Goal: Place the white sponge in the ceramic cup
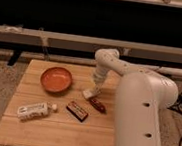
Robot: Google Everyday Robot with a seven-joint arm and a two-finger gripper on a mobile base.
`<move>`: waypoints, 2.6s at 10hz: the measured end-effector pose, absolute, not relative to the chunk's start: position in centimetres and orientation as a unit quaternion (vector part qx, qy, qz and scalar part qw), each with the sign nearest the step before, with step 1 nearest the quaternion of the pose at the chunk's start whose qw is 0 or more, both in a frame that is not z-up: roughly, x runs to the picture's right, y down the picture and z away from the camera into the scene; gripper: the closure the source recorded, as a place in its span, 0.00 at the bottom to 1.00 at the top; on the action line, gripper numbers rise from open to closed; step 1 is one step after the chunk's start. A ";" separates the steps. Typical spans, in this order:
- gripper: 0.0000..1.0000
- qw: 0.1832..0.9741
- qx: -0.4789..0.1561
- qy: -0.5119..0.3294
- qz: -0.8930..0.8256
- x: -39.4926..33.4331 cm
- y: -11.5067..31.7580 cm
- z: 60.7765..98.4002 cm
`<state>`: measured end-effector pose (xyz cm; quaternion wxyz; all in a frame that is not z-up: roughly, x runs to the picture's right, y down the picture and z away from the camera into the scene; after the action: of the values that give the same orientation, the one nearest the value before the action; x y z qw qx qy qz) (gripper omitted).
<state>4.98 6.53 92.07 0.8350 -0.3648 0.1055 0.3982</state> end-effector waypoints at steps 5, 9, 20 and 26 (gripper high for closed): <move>1.00 0.873 -0.268 0.134 0.384 3.6 2.8 84.9; 1.00 0.886 -0.191 0.154 0.394 6.6 2.9 78.4; 1.00 0.830 -0.084 0.171 0.525 21.6 3.9 65.1; 0.85 0.796 -0.087 0.223 0.556 26.1 3.8 67.9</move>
<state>26.09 3.83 67.92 0.7961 -0.0874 0.2228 0.5558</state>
